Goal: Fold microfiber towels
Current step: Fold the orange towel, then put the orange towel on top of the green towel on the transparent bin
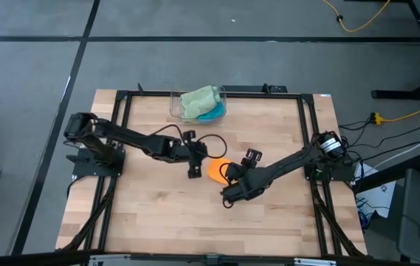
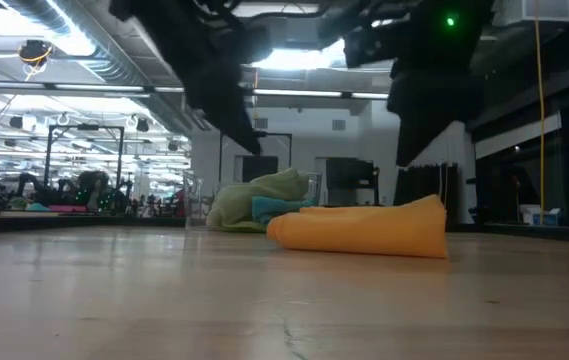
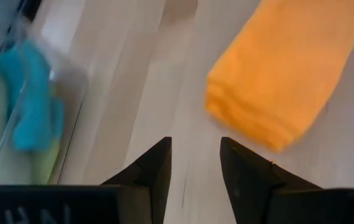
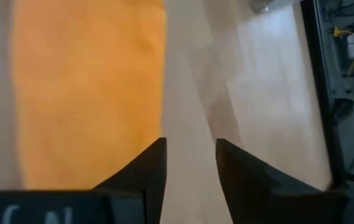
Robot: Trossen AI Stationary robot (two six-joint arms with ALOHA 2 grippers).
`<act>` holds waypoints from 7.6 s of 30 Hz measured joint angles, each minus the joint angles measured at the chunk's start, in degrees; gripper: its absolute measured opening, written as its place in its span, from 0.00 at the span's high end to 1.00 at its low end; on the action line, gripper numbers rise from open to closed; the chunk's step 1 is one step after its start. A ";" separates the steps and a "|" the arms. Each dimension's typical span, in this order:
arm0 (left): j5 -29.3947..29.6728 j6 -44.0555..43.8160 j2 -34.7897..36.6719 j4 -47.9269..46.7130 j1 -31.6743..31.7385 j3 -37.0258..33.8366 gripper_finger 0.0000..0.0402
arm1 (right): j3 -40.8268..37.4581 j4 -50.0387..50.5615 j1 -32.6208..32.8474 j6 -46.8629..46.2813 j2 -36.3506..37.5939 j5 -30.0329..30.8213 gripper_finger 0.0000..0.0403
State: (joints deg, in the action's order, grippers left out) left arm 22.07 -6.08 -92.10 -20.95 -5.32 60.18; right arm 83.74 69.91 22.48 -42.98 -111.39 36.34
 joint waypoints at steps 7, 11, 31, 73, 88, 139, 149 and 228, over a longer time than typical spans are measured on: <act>0.11 -6.91 8.00 -13.29 0.07 0.00 0.69 | 1.31 -8.83 1.57 9.89 0.01 -4.29 0.65; 0.28 -7.55 11.91 -16.19 0.07 0.00 0.68 | 1.29 -13.69 2.14 16.16 0.01 -6.53 0.65; 15.87 -26.82 32.17 -42.56 -3.03 -0.02 0.68 | 1.23 -24.65 -2.08 10.42 -0.85 -11.60 0.41; 19.83 -32.57 32.22 -39.22 -5.38 -6.40 0.69 | -1.46 -26.09 -11.24 12.44 -12.55 -15.33 0.78; 20.80 -28.06 32.24 -35.92 -4.31 -6.43 0.69 | 0.07 -22.61 -13.54 24.65 -6.16 0.36 0.95; 20.70 -27.92 32.25 -35.96 -4.17 -6.43 0.69 | 11.32 -50.28 -39.34 76.00 -12.74 -17.62 0.84; 20.72 -28.01 32.25 -35.96 -4.17 -6.43 0.69 | 20.48 -35.51 -40.79 70.52 -12.74 -20.62 0.65; -26.05 -0.88 -24.91 20.46 40.29 15.19 0.69 | -29.79 -22.94 -21.79 19.52 62.31 -21.00 0.52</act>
State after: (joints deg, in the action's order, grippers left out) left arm -3.99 -6.96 -117.01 -0.48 34.97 75.37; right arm 53.95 46.97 0.69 -23.46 -49.08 15.33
